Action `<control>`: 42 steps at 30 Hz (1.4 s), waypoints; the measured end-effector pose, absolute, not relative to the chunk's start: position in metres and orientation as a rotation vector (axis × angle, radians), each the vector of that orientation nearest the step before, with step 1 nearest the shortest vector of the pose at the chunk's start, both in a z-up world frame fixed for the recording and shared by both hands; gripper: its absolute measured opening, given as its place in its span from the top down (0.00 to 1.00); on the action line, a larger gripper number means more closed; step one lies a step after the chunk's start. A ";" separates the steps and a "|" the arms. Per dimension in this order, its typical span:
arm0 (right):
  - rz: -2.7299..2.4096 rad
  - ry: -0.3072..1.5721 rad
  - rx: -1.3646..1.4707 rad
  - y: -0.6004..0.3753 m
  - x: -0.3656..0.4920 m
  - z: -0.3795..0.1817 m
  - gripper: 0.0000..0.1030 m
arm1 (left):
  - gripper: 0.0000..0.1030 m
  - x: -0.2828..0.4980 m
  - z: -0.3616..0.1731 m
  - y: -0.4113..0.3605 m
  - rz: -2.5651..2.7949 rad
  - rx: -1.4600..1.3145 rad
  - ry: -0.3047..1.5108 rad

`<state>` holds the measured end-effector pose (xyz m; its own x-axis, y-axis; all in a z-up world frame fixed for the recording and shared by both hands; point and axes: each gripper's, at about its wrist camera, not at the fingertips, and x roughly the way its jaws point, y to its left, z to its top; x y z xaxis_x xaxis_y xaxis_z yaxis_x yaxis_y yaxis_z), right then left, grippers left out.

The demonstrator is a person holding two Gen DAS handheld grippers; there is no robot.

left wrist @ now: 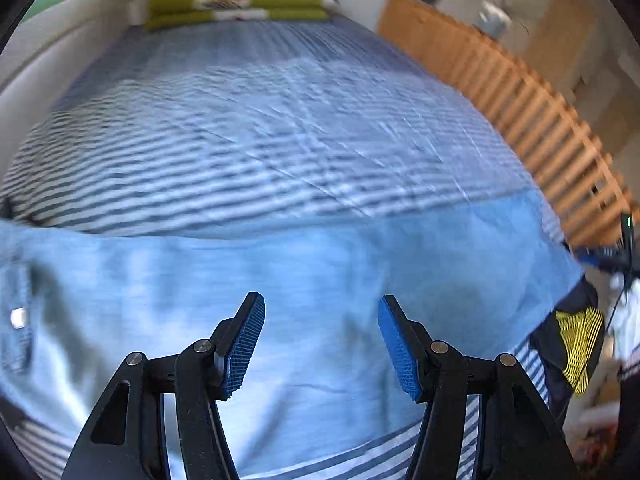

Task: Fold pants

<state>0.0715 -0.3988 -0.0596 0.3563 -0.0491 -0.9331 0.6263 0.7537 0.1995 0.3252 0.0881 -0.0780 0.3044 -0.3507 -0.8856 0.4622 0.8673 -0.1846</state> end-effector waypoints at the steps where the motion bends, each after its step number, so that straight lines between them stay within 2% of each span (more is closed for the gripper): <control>1: -0.464 1.145 0.591 -0.400 0.076 -0.063 0.58 | 0.39 0.324 -0.088 0.064 -0.560 0.135 1.163; 7: -0.416 1.174 0.515 -0.406 0.102 -0.071 0.58 | 0.40 0.322 -0.144 0.002 -0.567 0.222 1.234; 12: -0.372 1.072 0.506 -0.419 0.135 -0.056 0.58 | 0.39 0.348 -0.123 -0.025 -0.583 0.234 1.150; 14: -0.357 1.052 0.536 -0.426 0.158 -0.056 0.58 | 0.35 0.362 -0.119 -0.038 -0.600 0.256 1.117; 15: -0.351 1.047 0.542 -0.428 0.169 -0.057 0.55 | 0.27 0.368 -0.120 -0.047 -0.614 0.281 1.109; 16: -0.343 1.046 0.530 -0.429 0.182 -0.060 0.51 | 0.25 0.378 -0.121 -0.057 -0.631 0.303 1.107; 18: -0.357 1.054 0.500 -0.428 0.200 -0.067 0.47 | 0.25 0.392 -0.132 -0.076 -0.659 0.351 1.110; 22: -0.360 1.113 0.440 -0.416 0.225 -0.087 0.47 | 0.25 0.395 -0.166 -0.105 -0.696 0.496 1.139; 23: -0.371 1.158 0.374 -0.410 0.228 -0.093 0.48 | 0.25 0.394 -0.173 -0.108 -0.709 0.503 1.142; 25: -0.355 1.213 0.236 -0.391 0.227 -0.105 0.65 | 0.26 0.389 -0.180 -0.109 -0.738 0.505 1.128; 26: -0.345 1.223 0.188 -0.384 0.222 -0.108 0.69 | 0.27 0.385 -0.181 -0.108 -0.745 0.513 1.100; 29: -0.339 1.226 0.054 -0.369 0.208 -0.113 0.72 | 0.45 0.376 -0.184 -0.106 -0.784 0.521 1.084; 30: -0.340 1.224 0.062 -0.369 0.205 -0.113 0.72 | 0.54 0.374 -0.183 -0.106 -0.795 0.521 1.080; 32: -0.335 1.214 0.098 -0.374 0.200 -0.106 0.72 | 0.62 0.368 -0.181 -0.106 -0.793 0.538 1.071; 34: -0.325 1.197 0.128 -0.379 0.195 -0.099 0.73 | 0.76 0.363 -0.179 -0.104 -0.782 0.542 1.064; 36: -0.326 1.181 0.167 -0.385 0.191 -0.094 0.73 | 0.85 0.356 -0.171 -0.100 -0.771 0.541 1.036; 42: -0.320 1.116 0.333 -0.414 0.176 -0.079 0.72 | 0.91 0.298 -0.157 -0.092 -0.808 0.671 0.917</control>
